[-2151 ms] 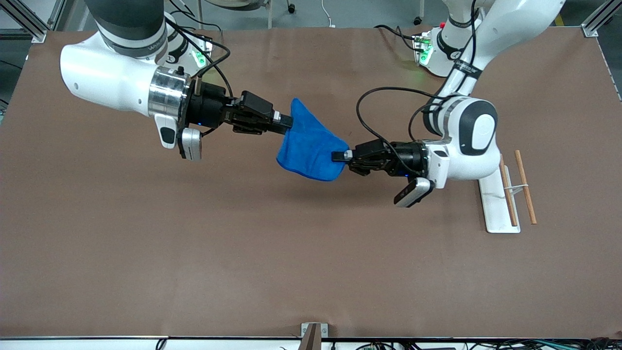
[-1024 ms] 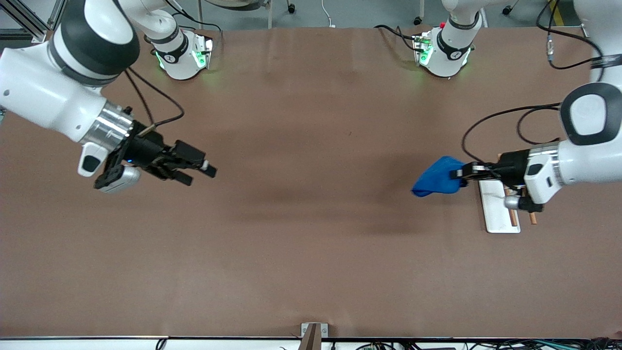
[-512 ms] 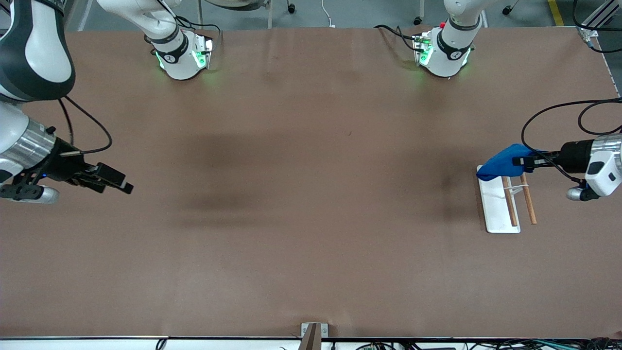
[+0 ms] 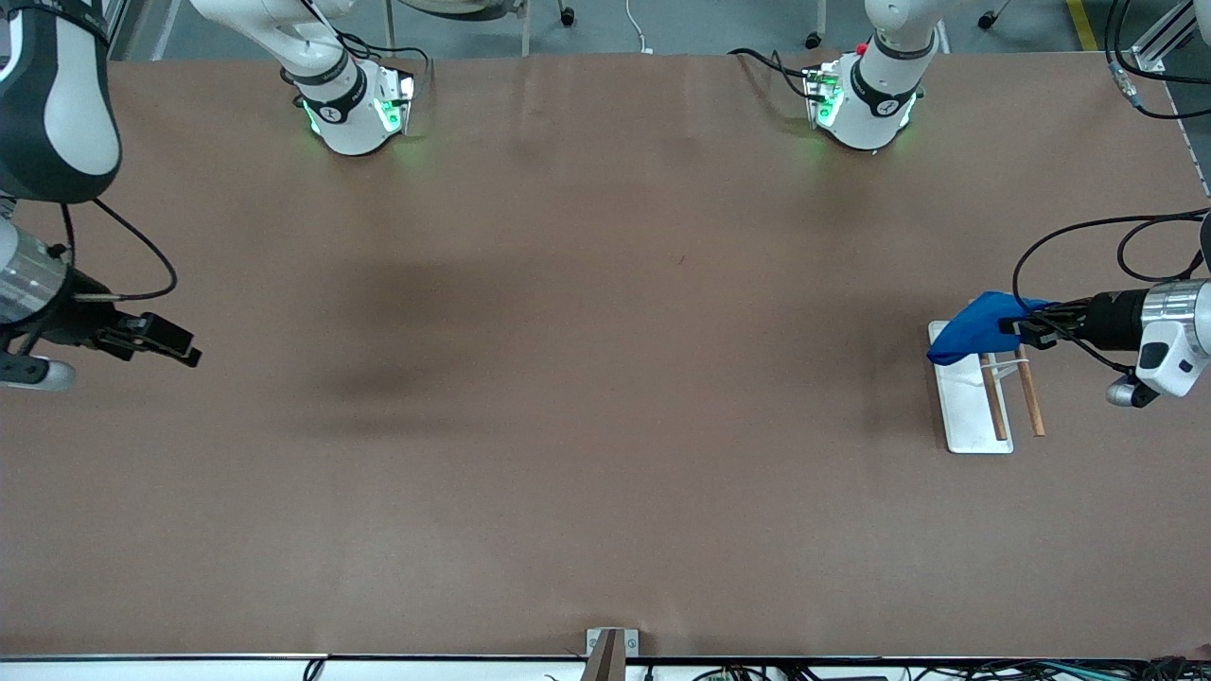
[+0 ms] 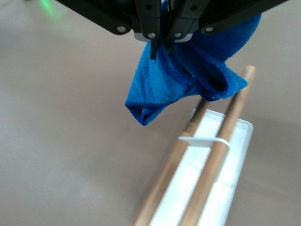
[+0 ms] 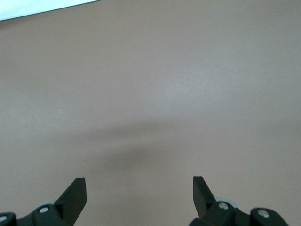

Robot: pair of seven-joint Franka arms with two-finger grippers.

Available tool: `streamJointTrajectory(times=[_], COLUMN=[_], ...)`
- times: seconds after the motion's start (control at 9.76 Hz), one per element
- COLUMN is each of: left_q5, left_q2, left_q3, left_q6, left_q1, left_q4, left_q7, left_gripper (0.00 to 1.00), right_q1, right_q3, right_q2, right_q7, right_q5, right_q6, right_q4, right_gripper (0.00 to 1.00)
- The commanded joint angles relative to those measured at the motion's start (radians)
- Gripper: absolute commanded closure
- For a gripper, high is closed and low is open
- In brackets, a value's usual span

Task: Right arm passes towel to left arm to hang
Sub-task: 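Lower the towel with the left gripper over the wooden dowels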

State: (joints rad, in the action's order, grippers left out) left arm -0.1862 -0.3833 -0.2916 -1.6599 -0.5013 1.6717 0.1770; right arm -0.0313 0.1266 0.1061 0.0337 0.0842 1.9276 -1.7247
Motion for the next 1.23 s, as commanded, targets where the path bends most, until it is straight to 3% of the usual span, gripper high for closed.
streamJointTrajectory(times=[0.0, 0.31, 0.72, 1.13], left_q5=[0.057, 0.057, 0.01, 0.031], left_q2=[-0.078, -0.147, -0.186, -0.203], left_q3=[-0.004, -0.004, -0.004, -0.004], left_q6=[-0.011, -0.011, -0.06, -0.061], left_q1=[0.0, 0.0, -0.051, -0.072], left_q4=[-0.075, -0.144, -0.145, -0.176], left_q7=[-0.019, -0.033, -0.04, -0.135], left_gripper=[1.0, 1.0, 0.99, 0.97], right_q1=[0.05, 0.068, 0.047, 0.03], right_q3=[-0.019, -0.021, -0.031, -0.031], right_q2=[-0.057, -0.092, -0.184, -0.218], right_q7=[-0.003, -0.003, -0.003, -0.061], right_q5=[-0.07, -0.086, -0.083, -0.083], right_q6=[-0.038, -0.102, -0.286, -0.291], right_q4=[-0.013, 0.007, -0.004, -0.047], right_gripper=[0.0, 0.0, 0.0, 0.0])
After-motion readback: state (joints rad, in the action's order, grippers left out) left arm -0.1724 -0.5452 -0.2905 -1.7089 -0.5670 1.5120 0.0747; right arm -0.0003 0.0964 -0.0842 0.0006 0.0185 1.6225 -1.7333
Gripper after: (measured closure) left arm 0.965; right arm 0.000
